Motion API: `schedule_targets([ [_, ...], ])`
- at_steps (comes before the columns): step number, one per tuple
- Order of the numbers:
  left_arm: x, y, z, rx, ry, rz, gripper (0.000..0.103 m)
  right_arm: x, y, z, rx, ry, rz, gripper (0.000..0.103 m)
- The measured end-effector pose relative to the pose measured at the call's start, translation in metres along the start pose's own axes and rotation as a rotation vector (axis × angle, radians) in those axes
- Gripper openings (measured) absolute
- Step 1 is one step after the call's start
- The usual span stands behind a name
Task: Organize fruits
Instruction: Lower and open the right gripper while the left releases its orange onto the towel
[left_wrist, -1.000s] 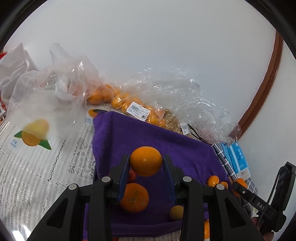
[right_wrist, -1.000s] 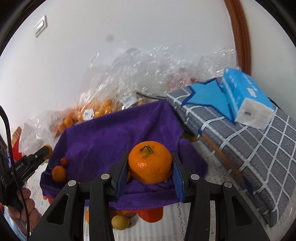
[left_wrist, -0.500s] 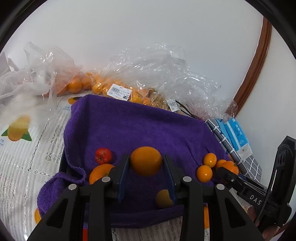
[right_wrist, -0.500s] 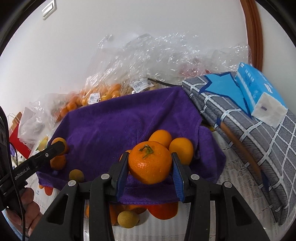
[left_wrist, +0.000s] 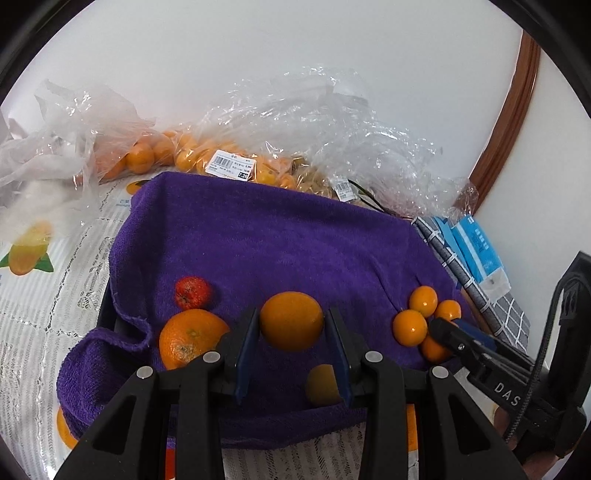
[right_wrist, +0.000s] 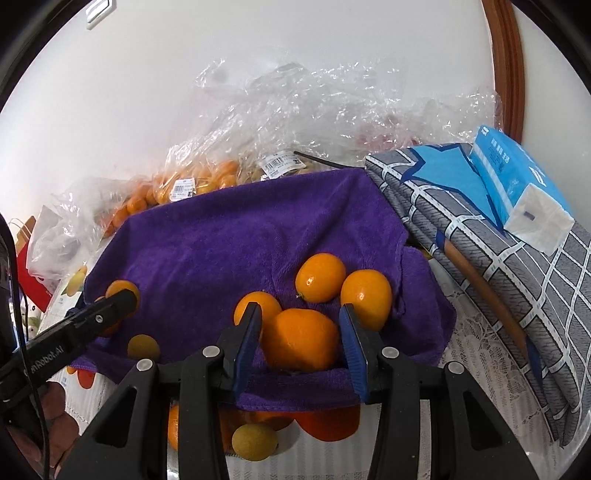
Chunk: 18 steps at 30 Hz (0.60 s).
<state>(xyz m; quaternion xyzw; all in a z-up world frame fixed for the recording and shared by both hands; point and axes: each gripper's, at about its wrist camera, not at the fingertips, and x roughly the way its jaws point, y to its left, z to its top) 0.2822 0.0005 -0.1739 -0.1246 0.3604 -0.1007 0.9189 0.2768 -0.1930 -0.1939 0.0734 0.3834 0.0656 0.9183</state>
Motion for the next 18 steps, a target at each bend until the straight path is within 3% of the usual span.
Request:
schedule_targets([
  [18, 0.002, -0.002, -0.001, 0.013, 0.01, 0.009, 0.035, -0.014, 0.0, 0.002, -0.005, -0.072, -0.04, 0.049],
])
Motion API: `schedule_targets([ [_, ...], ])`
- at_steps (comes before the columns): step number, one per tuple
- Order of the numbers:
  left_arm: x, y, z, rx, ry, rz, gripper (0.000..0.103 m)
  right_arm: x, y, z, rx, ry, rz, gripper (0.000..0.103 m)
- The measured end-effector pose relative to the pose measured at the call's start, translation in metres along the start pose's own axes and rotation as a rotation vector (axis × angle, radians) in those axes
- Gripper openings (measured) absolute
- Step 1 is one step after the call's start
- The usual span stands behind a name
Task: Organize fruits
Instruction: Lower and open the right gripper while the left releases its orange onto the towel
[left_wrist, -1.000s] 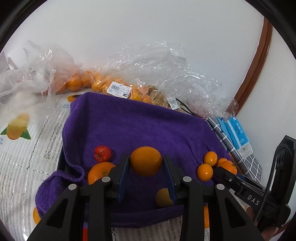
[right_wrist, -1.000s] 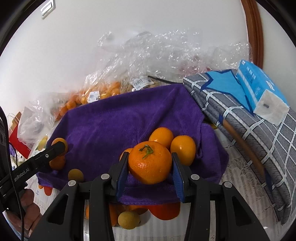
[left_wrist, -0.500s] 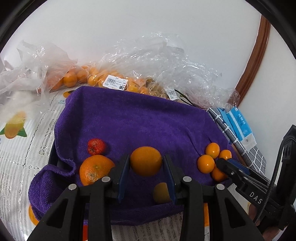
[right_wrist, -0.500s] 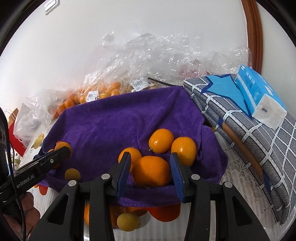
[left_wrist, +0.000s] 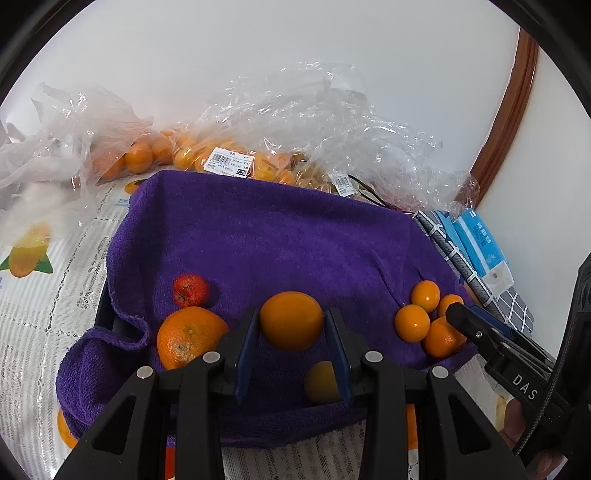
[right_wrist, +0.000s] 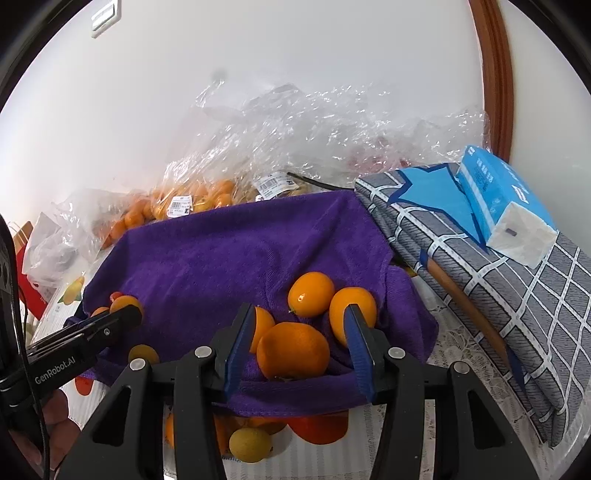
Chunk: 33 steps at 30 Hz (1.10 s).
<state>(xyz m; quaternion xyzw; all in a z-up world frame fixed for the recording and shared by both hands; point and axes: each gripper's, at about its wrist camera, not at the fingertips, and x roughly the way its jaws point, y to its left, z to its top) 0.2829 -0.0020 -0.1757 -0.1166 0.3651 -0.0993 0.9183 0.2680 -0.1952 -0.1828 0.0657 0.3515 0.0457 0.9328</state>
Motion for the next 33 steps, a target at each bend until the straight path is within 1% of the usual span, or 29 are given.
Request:
schedule_targets([
  [8, 0.0, 0.001, 0.0, -0.004, 0.02, -0.011, 0.035, -0.005, -0.001, -0.001, -0.005, -0.038, -0.028, 0.05],
  [10, 0.001, 0.001, 0.0, -0.006, 0.029, -0.015, 0.035, -0.007, -0.001, -0.001, -0.002, -0.052, -0.044, 0.053],
  [11, 0.001, 0.001, 0.0, -0.006, 0.029, -0.016, 0.035, -0.008, -0.002, -0.001, 0.0, -0.059, -0.048, 0.055],
  [17, -0.001, -0.001, -0.001, -0.004, 0.008, -0.023, 0.035, -0.014, -0.005, 0.0, 0.013, -0.082, -0.041, 0.055],
  [21, -0.006, 0.0, 0.001, -0.008, -0.013, -0.022, 0.035, -0.015, -0.006, 0.001, 0.012, -0.063, -0.035, 0.055],
  [23, -0.012, 0.003, 0.002, -0.018, -0.033, -0.025, 0.039, -0.018, -0.005, 0.0, 0.009, -0.051, -0.028, 0.055],
  [27, -0.02, 0.01, 0.005, -0.045, -0.049, -0.033, 0.04, -0.025, 0.001, -0.008, 0.003, 0.004, 0.007, 0.055],
  [29, -0.024, 0.013, 0.006, -0.057, -0.053, -0.034, 0.04, -0.03, 0.007, -0.016, -0.019, 0.026, 0.006, 0.055],
  [31, -0.028, 0.016, 0.005, -0.057, -0.062, -0.02, 0.04, -0.036, 0.012, -0.023, -0.039, 0.031, -0.004, 0.055],
  [33, -0.034, 0.018, 0.001, -0.049, -0.074, 0.013, 0.04, -0.042, 0.016, -0.031, -0.045, 0.042, -0.005, 0.055],
])
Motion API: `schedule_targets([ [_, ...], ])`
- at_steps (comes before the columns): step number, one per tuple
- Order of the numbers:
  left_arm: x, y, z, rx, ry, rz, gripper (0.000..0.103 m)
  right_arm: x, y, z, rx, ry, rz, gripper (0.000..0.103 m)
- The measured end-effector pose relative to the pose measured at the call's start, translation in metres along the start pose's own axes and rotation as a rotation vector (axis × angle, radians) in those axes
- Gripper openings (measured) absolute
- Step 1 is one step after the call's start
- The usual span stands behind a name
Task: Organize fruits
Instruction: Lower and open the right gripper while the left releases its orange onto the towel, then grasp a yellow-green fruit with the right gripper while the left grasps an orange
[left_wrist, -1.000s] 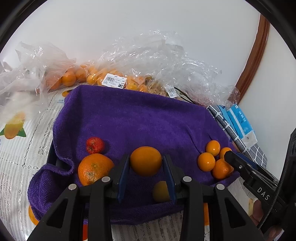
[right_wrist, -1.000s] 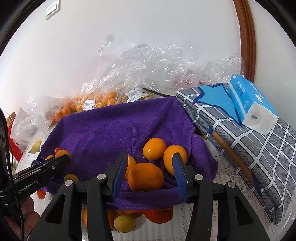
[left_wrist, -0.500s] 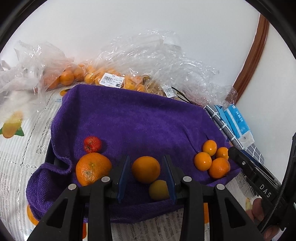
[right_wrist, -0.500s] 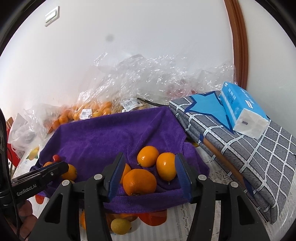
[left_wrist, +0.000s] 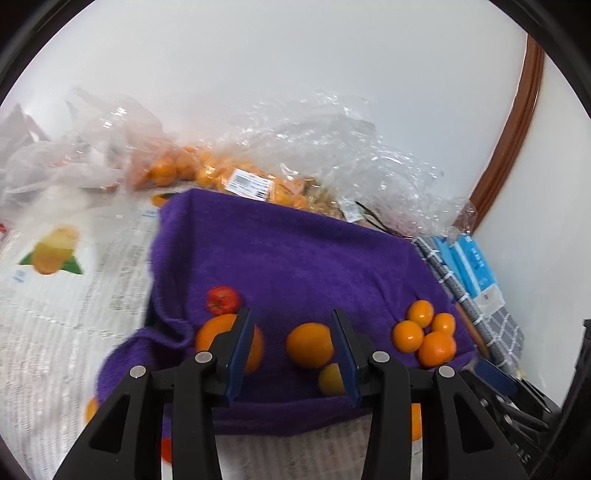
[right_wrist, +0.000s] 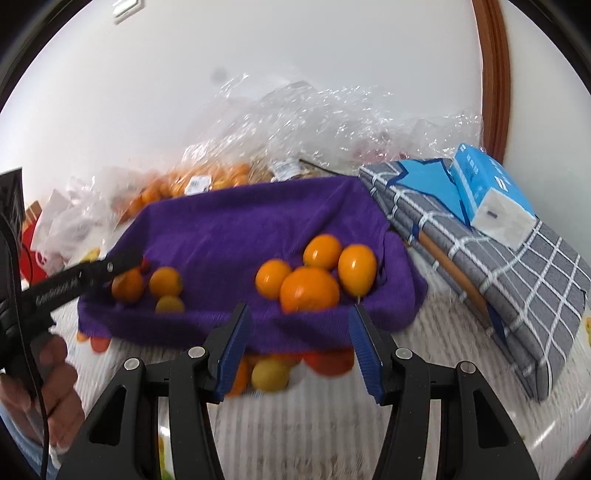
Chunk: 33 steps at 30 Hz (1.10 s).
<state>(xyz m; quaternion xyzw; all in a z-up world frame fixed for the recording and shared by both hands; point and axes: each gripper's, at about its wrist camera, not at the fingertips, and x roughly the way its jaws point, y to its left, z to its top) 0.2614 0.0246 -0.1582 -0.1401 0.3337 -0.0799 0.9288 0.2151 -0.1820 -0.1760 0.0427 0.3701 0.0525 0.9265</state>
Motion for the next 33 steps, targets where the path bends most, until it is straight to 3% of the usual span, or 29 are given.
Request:
schedule_targets([
  [6, -0.028, 0.015, -0.02, 0.007, -0.002, 0.032, 0.04, -0.008, 0.01, -0.016, 0.016, 0.05, 0.072, 0.055],
  [13, -0.056, 0.031, -0.033, 0.0, -0.034, 0.048, 0.043, -0.007, 0.011, -0.025, -0.002, 0.044, 0.038, 0.05],
  [15, -0.056, 0.031, -0.032, 0.002, -0.039, 0.045, 0.043, -0.005, 0.004, -0.025, 0.006, 0.057, 0.025, 0.04],
  [18, -0.05, 0.03, -0.032, 0.004, -0.017, 0.042, 0.043, -0.002, -0.002, -0.027, 0.007, 0.084, 0.026, 0.033],
  [24, -0.047, 0.025, -0.034, 0.022, -0.015, 0.045, 0.043, 0.004, 0.002, -0.037, -0.019, 0.126, 0.065, 0.033],
  [33, -0.044, 0.03, -0.033, -0.011, 0.006, 0.02, 0.043, 0.02, 0.016, -0.03, -0.103, 0.137, -0.015, 0.034],
])
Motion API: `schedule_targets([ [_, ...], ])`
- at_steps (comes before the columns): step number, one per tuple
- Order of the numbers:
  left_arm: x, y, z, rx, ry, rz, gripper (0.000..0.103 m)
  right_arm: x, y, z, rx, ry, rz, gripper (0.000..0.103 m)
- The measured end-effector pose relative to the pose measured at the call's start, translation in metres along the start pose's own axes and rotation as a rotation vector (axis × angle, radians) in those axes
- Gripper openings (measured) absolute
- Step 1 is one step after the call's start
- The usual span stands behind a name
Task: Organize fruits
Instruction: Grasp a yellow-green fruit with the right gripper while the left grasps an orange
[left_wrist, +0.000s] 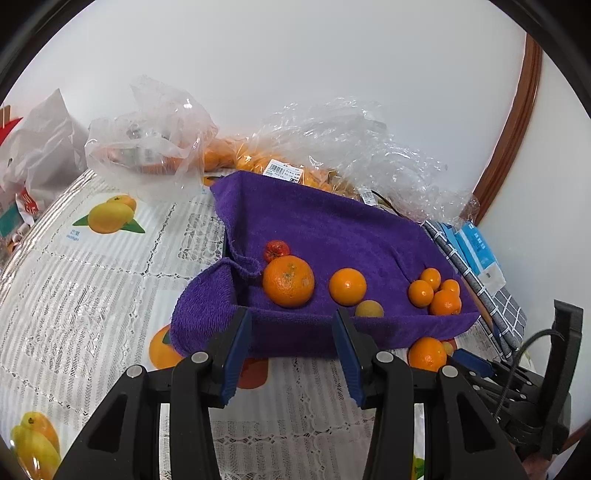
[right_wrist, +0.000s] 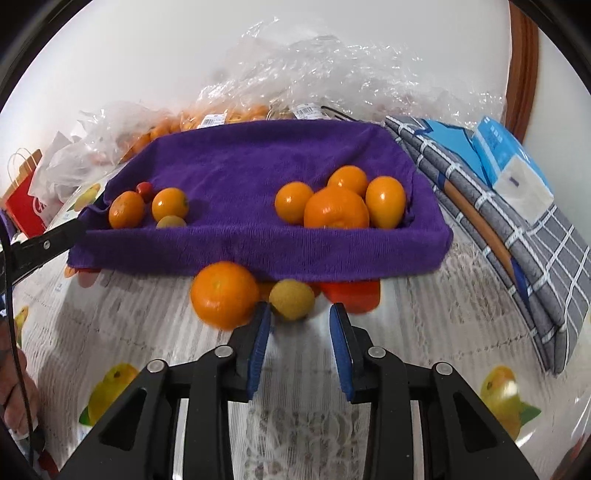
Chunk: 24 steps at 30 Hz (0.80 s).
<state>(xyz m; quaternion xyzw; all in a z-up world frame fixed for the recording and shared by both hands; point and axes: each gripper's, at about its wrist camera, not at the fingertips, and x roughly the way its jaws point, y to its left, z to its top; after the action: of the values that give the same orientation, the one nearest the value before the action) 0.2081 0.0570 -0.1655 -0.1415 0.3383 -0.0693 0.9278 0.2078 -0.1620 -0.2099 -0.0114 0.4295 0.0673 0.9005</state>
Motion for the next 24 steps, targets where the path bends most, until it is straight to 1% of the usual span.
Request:
schedule_targets([
  [4, 0.0, -0.001, 0.001, 0.0, -0.002, -0.007, 0.043, 0.009, 0.003, 0.006, -0.014, 0.015, -0.018, 0.035],
  [6, 0.0, -0.002, 0.001, 0.006, 0.0, -0.014, 0.043, 0.009, 0.001, 0.007, -0.007, 0.003, -0.009, 0.035],
  [7, 0.0, -0.003, 0.001, 0.01, 0.0, -0.017, 0.043, 0.01, -0.001, 0.007, 0.001, 0.002, -0.001, 0.032],
  [8, 0.0, -0.004, 0.001, 0.015, 0.0, -0.019, 0.043, 0.012, -0.002, 0.007, 0.006, 0.008, 0.008, 0.026],
  [12, 0.0, -0.01, -0.002, 0.05, -0.001, -0.018, 0.043, 0.005, -0.009, 0.005, 0.038, -0.022, 0.022, 0.026],
  [16, 0.002, -0.019, -0.007, 0.095, 0.002, 0.001, 0.043, -0.004, -0.024, 0.0, 0.079, -0.046, 0.024, 0.026],
  [19, 0.004, -0.026, -0.012, 0.121, 0.013, 0.005, 0.043, -0.01, -0.034, -0.005, 0.089, -0.054, 0.009, 0.026],
  [21, 0.006, -0.033, -0.015, 0.137, 0.024, -0.005, 0.043, -0.014, -0.04, -0.008, 0.092, -0.059, 0.0, 0.026],
  [24, 0.01, -0.049, -0.022, 0.169, 0.072, -0.062, 0.043, -0.019, -0.049, -0.014, 0.095, -0.063, -0.014, 0.026],
])
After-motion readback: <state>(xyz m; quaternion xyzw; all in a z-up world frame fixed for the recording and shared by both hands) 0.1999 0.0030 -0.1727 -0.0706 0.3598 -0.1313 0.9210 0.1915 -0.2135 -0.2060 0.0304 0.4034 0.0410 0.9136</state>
